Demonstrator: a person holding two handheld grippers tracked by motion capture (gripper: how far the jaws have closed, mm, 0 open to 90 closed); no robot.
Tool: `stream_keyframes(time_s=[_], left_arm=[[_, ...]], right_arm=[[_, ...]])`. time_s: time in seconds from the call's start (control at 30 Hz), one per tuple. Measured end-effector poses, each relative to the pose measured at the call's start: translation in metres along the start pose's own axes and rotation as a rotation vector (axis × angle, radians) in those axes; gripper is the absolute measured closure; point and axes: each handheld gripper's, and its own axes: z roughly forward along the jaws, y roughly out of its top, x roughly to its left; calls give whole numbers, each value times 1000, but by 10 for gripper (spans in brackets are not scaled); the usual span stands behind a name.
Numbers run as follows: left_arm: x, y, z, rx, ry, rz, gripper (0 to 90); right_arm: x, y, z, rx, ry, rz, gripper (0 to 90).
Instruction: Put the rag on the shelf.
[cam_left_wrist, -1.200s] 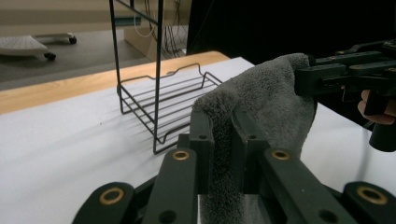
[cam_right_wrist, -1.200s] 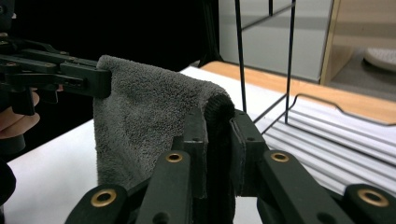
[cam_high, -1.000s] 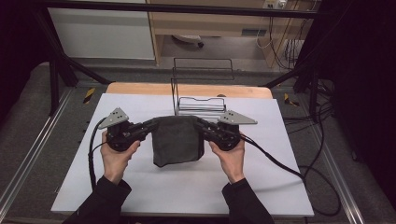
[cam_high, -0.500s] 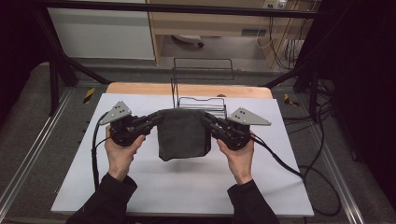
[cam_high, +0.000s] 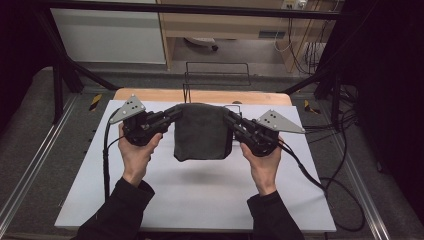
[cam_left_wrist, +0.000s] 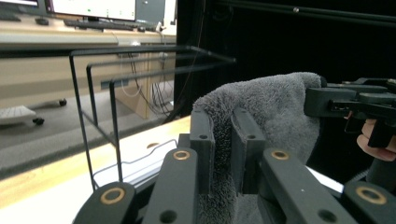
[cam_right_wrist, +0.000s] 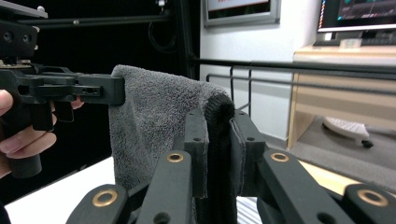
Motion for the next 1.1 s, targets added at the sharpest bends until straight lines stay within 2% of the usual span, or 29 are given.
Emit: stream_keyframes(time_s=[0.23, 0.43, 1.1], left_arm=[[-6, 11, 5, -54, 8, 21, 807], [-8, 18, 10, -98, 9, 14, 808], [-8, 49, 26, -177, 18, 13, 808]], right_arm=[[0, 11, -6, -65, -28, -24, 797], [0, 18, -9, -110, -46, -35, 798], [-7, 48, -6, -219, -97, -45, 801]])
